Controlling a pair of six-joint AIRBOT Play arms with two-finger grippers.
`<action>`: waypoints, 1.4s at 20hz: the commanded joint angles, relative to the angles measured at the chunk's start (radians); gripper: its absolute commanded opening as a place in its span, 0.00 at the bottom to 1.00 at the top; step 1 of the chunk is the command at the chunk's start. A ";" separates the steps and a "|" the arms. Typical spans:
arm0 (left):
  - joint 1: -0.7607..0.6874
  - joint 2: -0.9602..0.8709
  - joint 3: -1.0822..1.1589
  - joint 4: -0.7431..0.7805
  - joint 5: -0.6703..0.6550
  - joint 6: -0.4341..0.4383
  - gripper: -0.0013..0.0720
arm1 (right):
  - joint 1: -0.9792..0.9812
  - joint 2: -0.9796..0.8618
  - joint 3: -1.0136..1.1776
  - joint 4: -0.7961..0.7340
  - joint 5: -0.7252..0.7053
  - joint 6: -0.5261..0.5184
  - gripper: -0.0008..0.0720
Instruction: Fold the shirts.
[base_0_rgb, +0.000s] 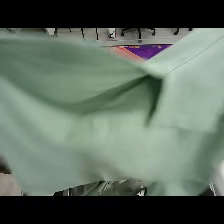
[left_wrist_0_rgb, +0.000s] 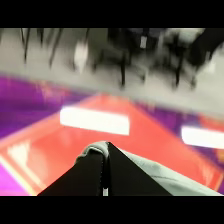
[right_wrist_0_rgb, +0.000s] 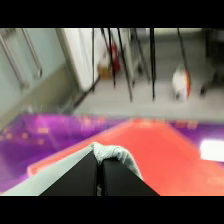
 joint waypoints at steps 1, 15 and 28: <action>-0.105 -0.272 -0.101 0.021 0.063 0.077 0.04 | 0.053 -0.101 -0.334 0.003 0.088 -0.048 0.04; -0.034 -1.236 0.422 0.011 0.020 0.086 0.03 | 0.056 -1.037 0.029 0.020 0.279 -0.015 0.04; -0.048 -1.105 0.149 0.022 0.201 0.087 0.03 | 0.059 -0.983 -0.018 -0.454 -0.098 0.014 0.04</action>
